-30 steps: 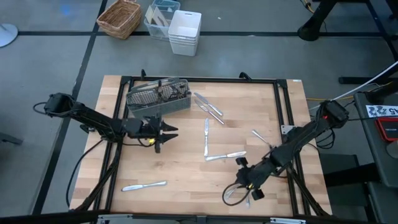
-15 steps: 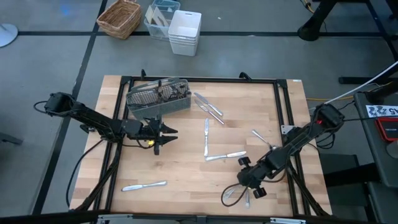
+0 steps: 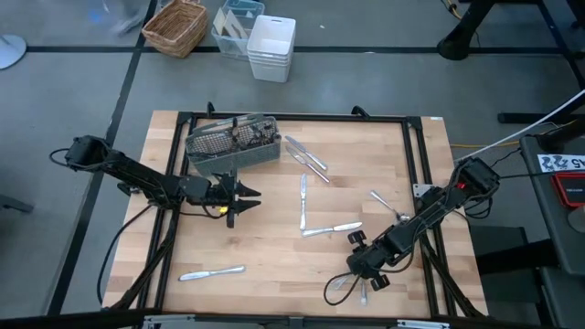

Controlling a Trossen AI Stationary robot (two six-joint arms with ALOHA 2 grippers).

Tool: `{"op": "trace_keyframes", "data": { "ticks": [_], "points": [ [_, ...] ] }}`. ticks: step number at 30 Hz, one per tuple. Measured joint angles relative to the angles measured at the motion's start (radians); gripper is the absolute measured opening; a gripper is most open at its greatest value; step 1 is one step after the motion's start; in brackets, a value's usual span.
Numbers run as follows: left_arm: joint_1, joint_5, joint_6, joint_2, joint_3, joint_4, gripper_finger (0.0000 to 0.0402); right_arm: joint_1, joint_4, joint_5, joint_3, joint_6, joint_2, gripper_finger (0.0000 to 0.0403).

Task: Sort silverware
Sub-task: Put the silver fork into the silverware rack

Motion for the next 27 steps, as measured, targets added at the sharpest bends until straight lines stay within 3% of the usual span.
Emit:
{"op": "trace_keyframes", "data": {
  "ticks": [5, 13, 19, 27],
  "points": [
    [0.000, 0.000, 0.000, 0.000, 0.000, -0.001, 0.0131, 0.000, -0.001, 0.032, 0.000, 0.001, 0.004, 0.0098],
    [0.000, 0.000, -0.023, 0.000, 0.000, 0.005, 0.0131, 0.000, -0.104, 0.037, 0.066, 0.001, 0.012, 0.0015],
    [0.000, 0.000, -0.024, 0.000, 0.000, 0.018, 0.0131, -0.001, -0.179, 0.069, 0.133, 0.002, 0.012, 0.0036],
    [0.000, 0.001, -0.021, -0.097, 0.000, -0.018, 0.0131, -0.087, -0.464, 0.188, 0.330, -0.055, 0.010, 0.0015]
  ]
}}
